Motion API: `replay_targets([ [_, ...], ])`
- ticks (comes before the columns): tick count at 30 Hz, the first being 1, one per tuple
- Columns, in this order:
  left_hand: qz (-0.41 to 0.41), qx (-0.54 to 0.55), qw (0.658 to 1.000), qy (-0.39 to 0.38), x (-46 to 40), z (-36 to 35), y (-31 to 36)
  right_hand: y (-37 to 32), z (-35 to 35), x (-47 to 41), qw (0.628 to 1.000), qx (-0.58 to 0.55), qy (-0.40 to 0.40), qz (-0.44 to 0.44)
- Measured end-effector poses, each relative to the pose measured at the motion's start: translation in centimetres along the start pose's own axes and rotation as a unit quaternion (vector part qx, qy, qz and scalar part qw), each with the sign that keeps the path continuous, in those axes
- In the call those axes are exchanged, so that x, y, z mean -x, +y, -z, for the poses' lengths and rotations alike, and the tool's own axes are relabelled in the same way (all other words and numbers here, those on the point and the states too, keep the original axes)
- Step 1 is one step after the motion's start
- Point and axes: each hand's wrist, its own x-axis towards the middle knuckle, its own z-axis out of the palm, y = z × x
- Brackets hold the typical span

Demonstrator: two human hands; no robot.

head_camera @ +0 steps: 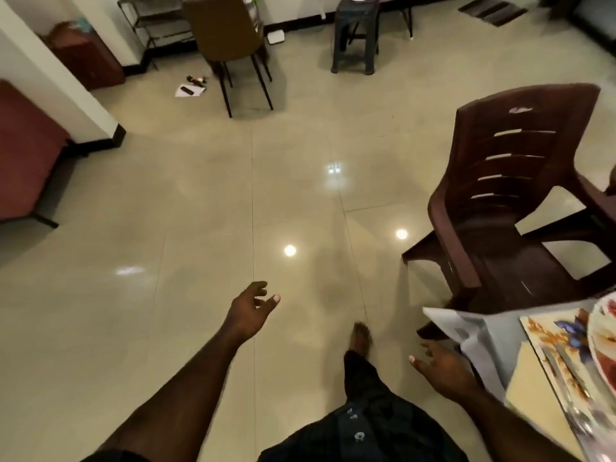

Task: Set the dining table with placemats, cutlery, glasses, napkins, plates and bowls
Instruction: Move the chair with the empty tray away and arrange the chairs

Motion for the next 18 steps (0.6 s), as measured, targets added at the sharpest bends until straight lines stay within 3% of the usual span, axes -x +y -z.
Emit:
replay_targets([
  [6, 0.044, -0.019, 0.999, 0.013, -11.3, 3.0, 5.2, -12.6, 11.8, -12.6, 0.999, -0.002, -0.037, 0.031],
  [11, 0.046, 0.017, 0.998, 0.033, -22.2, 4.1, 11.6, -22.8, 24.1, -25.4, 0.997, -0.031, 0.01, 0.069],
  [18, 0.032, -0.001, 0.999, -0.012, -42.9, 5.1, 19.5, -29.6, 32.4, -40.0, 0.994, -0.095, 0.052, 0.026],
])
